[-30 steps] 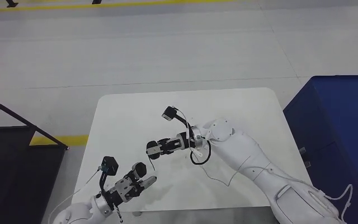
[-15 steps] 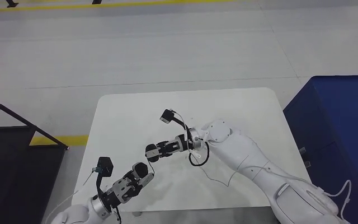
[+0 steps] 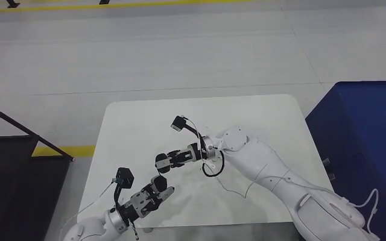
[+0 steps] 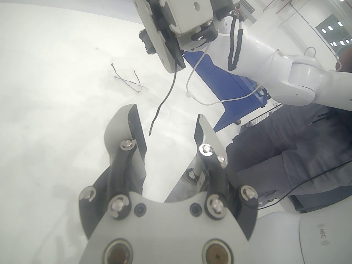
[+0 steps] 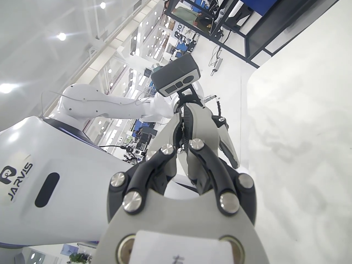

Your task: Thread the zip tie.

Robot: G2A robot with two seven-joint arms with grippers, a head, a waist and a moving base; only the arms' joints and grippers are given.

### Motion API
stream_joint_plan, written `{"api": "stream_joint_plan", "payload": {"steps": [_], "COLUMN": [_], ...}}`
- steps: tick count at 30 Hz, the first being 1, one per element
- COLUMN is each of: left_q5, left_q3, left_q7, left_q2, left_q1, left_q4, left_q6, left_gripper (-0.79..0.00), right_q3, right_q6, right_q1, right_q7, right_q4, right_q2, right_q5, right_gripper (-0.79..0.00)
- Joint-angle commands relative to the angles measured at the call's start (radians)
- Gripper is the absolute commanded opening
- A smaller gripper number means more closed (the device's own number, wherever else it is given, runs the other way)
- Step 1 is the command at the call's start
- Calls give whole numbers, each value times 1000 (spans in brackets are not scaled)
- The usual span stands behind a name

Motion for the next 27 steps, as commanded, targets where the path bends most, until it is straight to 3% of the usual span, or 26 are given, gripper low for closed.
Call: {"api": "stream_joint_plan", "payload": {"steps": [1,16,19,22,27], "left_q5": [-6,-55,-50,-50,-53], "left_q3": [-2,-54,-53,-50,-42], "left_q7": [8,35,37,38,32], "left_q2": [1,8,9,10,11], "left_q1": [0,11,14,12,7], "left_q4": [-1,-17,-20,-18,-15], "left_q6": [-5,12,13,16,15], "left_gripper": [-434,-474,-505,-600,-616], "right_q3": [-5,-42,-47,-52,-62], "right_q6": [4,4,1,-5,-15], "right_q1": [5,26,30,31,34], "right_q7": [4,4,1,-5,-15], "right_q4": [1,19,23,25,30], "right_q2": [1,-2,-3,-2,-2], "right_q5": [0,18,19,19,15], "right_gripper": [-785,-785,-785,-785,-785]}}
